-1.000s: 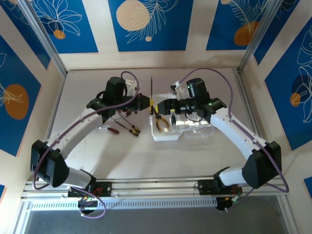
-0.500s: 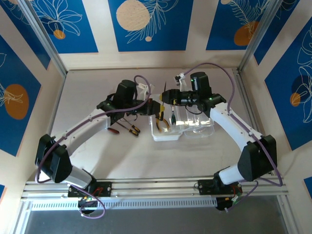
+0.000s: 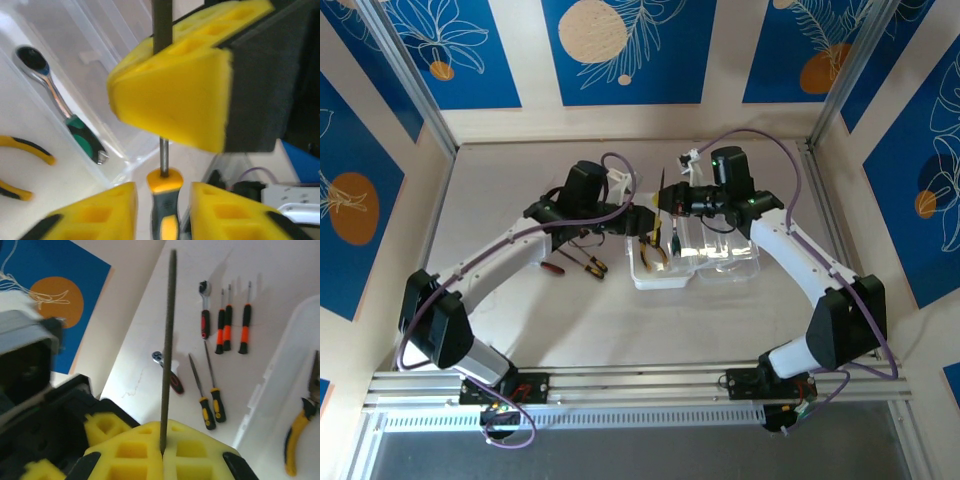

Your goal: Pack the tool kit

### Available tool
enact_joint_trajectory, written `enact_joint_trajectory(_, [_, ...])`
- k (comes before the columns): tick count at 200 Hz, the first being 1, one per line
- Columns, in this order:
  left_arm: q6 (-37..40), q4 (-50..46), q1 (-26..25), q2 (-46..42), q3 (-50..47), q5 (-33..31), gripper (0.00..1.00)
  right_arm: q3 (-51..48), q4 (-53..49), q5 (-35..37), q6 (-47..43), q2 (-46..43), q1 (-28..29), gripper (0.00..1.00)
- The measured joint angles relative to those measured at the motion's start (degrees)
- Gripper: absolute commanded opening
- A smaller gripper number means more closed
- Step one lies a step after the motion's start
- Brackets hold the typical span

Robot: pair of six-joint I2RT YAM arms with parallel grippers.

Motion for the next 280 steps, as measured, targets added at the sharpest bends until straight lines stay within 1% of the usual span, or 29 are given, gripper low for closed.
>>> enact_joint_trajectory(7, [1.2, -1.9, 0.1, -0.1, 0.9, -1.3, 0.83, 0.3, -1.5, 0.4, -0.8, 0.0, -1.0, 0.00])
enact_joint_trajectory(12, [1.8, -3.2, 0.2, -0.1, 1.6, -2.4, 0.89, 0.7, -2.9, 0.7, -1.4, 0.0, -1.9, 0.00])
enact_joint_trajectory(21, [4.0, -5.4, 0.6, -0.5, 2.6, -4.8, 0.98, 1.7, -5.2, 1.1, -2.7, 0.0, -3.7, 0.00])
enact_joint_trajectory(24, [3.9, -6.0, 0.7, -0.7, 2.6, -5.4, 1.00, 2.1, -6.1, 1.2, -3.0, 0.0, -4.2, 0.00])
enact_joint_trajectory(27, [5.2, -6.6, 0.9, -1.0, 2.7, -6.2, 1.00, 2.4, -6.8, 1.5, -3.5, 0.0, -4.9, 0.00])
enact_joint_trajectory(50, [8.1, -12.1, 4.1, -4.3, 2.7, -11.8, 1.00, 6.0, -13.6, 3.5, -8.0, -0.1, -9.8, 0.00])
enact_joint_trajectory(71, [9.5, -15.7, 9.9, -7.9, 2.1, -17.0, 1.00, 9.9, -20.6, 7.0, -12.9, -0.1, -13.3, 0.00])
enact_joint_trajectory(91, [9.7, -18.8, 16.3, -9.2, 0.7, -21.2, 1.00, 13.7, -26.4, 11.4, -17.3, 1.2, -14.1, 0.00])
enact_joint_trajectory(113, [9.7, -21.6, 20.7, -7.6, -1.6, -25.4, 1.00, 15.6, -30.1, 16.5, -20.4, 3.8, -13.9, 0.00])
enact_joint_trajectory(129, [9.7, -22.6, 21.0, -5.5, -3.2, -27.6, 1.00, 15.6, -32.2, 20.0, -21.9, 6.2, -13.5, 0.00])
enact_joint_trajectory(151, [9.7, -23.0, 21.0, -2.8, -4.5, -29.0, 1.00, 15.7, -34.0, 24.0, -23.3, 9.2, -12.5, 0.00])
enact_joint_trajectory(188, [9.0, -22.3, 21.0, 1.3, -4.6, -29.5, 1.00, 16.2, -35.4, 29.1, -25.1, 13.8, -9.6, 0.00])
enact_joint_trajectory(218, [8.6, -21.5, 20.6, 5.1, -4.1, -29.5, 1.00, 16.2, -36.0, 32.1, -25.6, 15.5, -7.8, 0.00])
enact_joint_trajectory(244, [8.6, -21.5, 20.0, 8.4, -2.2, -30.2, 1.00, 16.3, -36.2, 34.4, -25.7, 15.6, -7.1, 0.05])
enact_joint_trajectory(264, [8.6, -21.2, 19.3, 10.5, -0.1, -30.9, 0.99, 16.8, -36.7, 36.4, -25.8, 15.8, -6.6, 0.13])
enact_joint_trajectory(280, [8.4, -21.2, 18.9, 11.7, 1.2, -31.4, 0.96, 17.0, -36.9, 38.1, -25.9, 16.1, -6.4, 0.25])
